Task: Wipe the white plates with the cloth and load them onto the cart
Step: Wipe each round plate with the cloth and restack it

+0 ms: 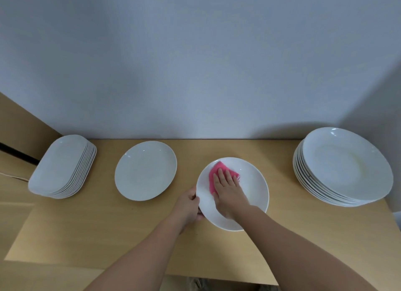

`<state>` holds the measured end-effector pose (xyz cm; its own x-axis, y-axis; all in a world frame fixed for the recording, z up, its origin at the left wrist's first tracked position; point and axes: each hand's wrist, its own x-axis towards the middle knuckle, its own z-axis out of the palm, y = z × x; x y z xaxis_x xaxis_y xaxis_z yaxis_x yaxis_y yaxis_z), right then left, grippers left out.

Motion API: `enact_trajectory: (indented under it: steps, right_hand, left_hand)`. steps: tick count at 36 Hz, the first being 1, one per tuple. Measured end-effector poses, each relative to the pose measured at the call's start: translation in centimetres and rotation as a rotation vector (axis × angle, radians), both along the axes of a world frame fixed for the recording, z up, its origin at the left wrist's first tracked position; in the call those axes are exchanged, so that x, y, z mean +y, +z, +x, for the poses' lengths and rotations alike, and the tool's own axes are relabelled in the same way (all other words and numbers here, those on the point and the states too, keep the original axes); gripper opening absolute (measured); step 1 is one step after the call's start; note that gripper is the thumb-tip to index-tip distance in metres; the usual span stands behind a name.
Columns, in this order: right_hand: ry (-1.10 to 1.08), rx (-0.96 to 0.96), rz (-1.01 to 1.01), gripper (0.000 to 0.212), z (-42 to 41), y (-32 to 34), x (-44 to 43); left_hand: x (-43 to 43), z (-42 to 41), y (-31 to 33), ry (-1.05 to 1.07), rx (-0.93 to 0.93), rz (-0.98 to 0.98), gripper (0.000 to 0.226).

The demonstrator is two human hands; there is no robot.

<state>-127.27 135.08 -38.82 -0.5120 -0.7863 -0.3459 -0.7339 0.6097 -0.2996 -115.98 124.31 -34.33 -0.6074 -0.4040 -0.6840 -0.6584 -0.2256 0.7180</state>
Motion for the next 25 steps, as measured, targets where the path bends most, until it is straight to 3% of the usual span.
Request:
enact_trajectory:
  steps: [10,20,25]
  right_hand:
    - [0.126,-0.149,-0.081,0.058,3.0,0.2,0.6]
    - [0.256,-0.239,-0.083,0.056,2.7,2.0,3.8]
    - [0.342,-0.265,-0.035,0.053,1.9,2.6,6.3]
  left_hand:
    - [0.4,-0.1,-0.5,0.125,0.075,0.050,0.029]
    - [1.4,-1.1,-1.8,0.195,0.048,-0.047,0.025]
    - [1.0,-1.5,-1.9,0.066,-0.002,-0.225,0.027]
